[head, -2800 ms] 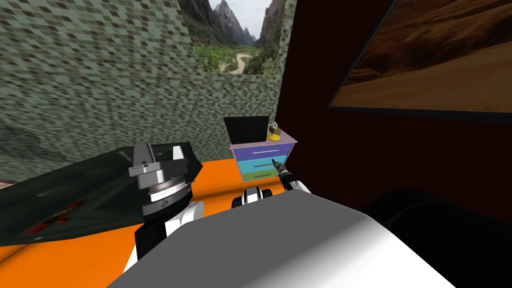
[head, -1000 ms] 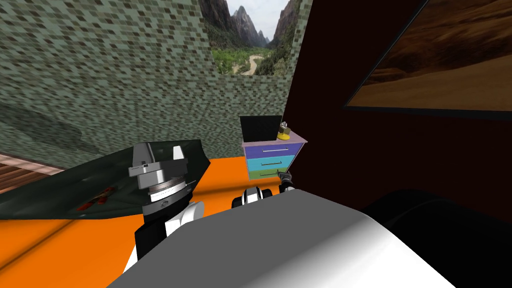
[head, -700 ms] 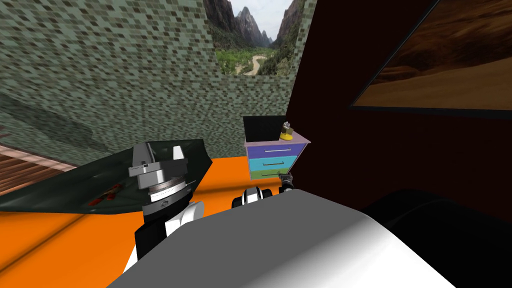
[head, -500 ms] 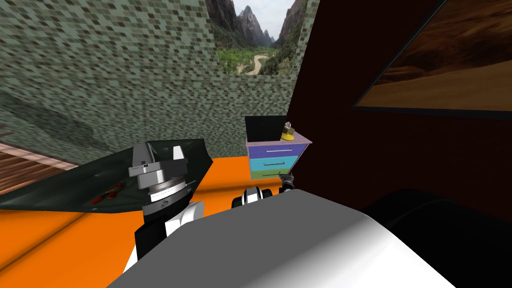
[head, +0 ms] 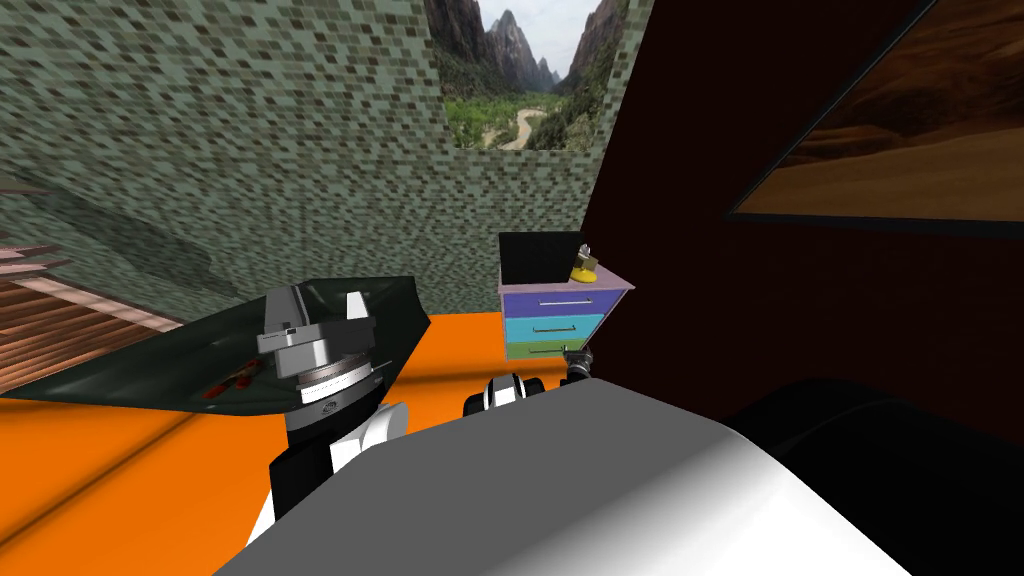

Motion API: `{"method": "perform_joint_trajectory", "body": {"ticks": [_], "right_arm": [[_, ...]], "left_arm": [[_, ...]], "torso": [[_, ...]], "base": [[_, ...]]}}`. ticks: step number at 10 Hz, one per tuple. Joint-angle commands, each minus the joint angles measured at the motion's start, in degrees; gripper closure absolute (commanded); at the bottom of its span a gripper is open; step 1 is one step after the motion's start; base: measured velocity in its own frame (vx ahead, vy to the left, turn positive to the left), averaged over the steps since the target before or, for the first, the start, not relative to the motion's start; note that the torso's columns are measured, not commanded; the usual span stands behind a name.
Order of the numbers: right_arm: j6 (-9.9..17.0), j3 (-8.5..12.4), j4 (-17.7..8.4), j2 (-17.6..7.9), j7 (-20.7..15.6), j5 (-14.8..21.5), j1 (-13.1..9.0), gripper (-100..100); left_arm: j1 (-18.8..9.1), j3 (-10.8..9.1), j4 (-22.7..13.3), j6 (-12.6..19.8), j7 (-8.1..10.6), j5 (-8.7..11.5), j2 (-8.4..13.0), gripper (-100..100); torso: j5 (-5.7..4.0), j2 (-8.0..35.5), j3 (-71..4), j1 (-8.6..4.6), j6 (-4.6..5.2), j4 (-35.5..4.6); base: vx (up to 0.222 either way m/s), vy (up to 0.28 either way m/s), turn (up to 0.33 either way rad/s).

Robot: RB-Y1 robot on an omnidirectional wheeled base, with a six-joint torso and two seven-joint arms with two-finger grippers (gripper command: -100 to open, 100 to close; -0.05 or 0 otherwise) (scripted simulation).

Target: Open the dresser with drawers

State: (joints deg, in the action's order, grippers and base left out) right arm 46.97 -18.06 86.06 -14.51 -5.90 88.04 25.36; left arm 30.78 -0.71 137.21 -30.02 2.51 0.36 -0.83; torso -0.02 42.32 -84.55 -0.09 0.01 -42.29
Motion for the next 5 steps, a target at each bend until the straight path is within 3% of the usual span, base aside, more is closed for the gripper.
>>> {"method": "perform_joint_trajectory", "body": {"ticks": [1,4,5], "right_arm": [[4.2,-1.1,-2.5,-0.5,-0.7,3.9,-0.7,-100],[9.3,-3.3,-7.1,-1.6,-2.1,9.2,-1.8,-100],[10.9,-3.3,-7.1,-1.6,-2.1,10.5,-1.8,-100]], "left_arm": [[0.0,0.0,0.0,0.0,0.0,0.0,0.0,0],[0.0,0.0,0.0,0.0,0.0,0.0,0.0,0],[0.0,0.01,0.0,0.0,0.0,0.0,0.0,0]], "torso": [[0.0,0.0,0.0,0.04,-0.03,0.0],[0.04,0.0,0.0,0.13,0.0,0.0],[0.03,0.0,0.0,0.13,-0.02,0.0]], "base": [[0.032,0.027,0.051],[0.037,0.047,0.092],[0.038,0.037,0.041]]}}
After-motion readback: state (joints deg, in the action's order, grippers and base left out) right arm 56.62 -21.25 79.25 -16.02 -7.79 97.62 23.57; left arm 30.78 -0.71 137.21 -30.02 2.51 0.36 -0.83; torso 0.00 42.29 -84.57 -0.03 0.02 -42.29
